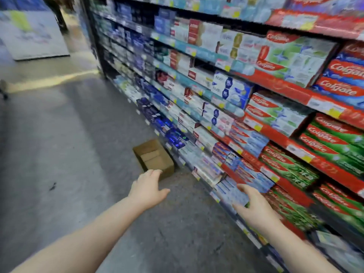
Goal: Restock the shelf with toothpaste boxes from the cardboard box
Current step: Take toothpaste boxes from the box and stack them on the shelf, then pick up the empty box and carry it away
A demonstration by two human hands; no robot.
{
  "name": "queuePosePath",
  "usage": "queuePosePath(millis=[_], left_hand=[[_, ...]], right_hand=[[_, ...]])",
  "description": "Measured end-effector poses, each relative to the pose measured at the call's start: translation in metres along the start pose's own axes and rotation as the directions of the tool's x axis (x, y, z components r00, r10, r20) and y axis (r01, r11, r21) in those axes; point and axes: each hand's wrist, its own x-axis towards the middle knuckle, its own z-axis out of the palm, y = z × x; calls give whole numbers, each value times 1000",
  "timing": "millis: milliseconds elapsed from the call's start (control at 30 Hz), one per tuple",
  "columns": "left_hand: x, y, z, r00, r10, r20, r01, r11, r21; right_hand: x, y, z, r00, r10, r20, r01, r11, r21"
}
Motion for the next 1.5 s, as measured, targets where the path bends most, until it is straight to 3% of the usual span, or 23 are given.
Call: queuePosePath(millis=[467, 933, 1233, 1333, 1433, 1500], left_hand=[[77, -216, -49, 952, -306, 16, 305, 944, -127], [353, -316, -124, 946, -280, 164, 279, 960, 32], [507, -335, -127, 894, -173, 414, 146, 985, 96], [573, -356, -121, 859, -112, 500, 48, 989, 139], [647, -379, -115, 804, -60, 591, -110, 963, 247], [695, -393, -112, 777, -38, 628, -190, 937, 292]], right_hand=[[132, -137, 96, 983, -19, 183, 16, 1000, 16], [408, -263, 150, 965, 89, 246, -114, 990, 89], [498, -288, 165, 922, 283, 265, -327, 935, 138], [526, -292, 182, 869, 409, 277, -465, 867, 179], [545, -305, 209, 761, 563, 321, -635, 746, 198], [561, -321, 229, 740, 625, 248, -672, 695, 255]])
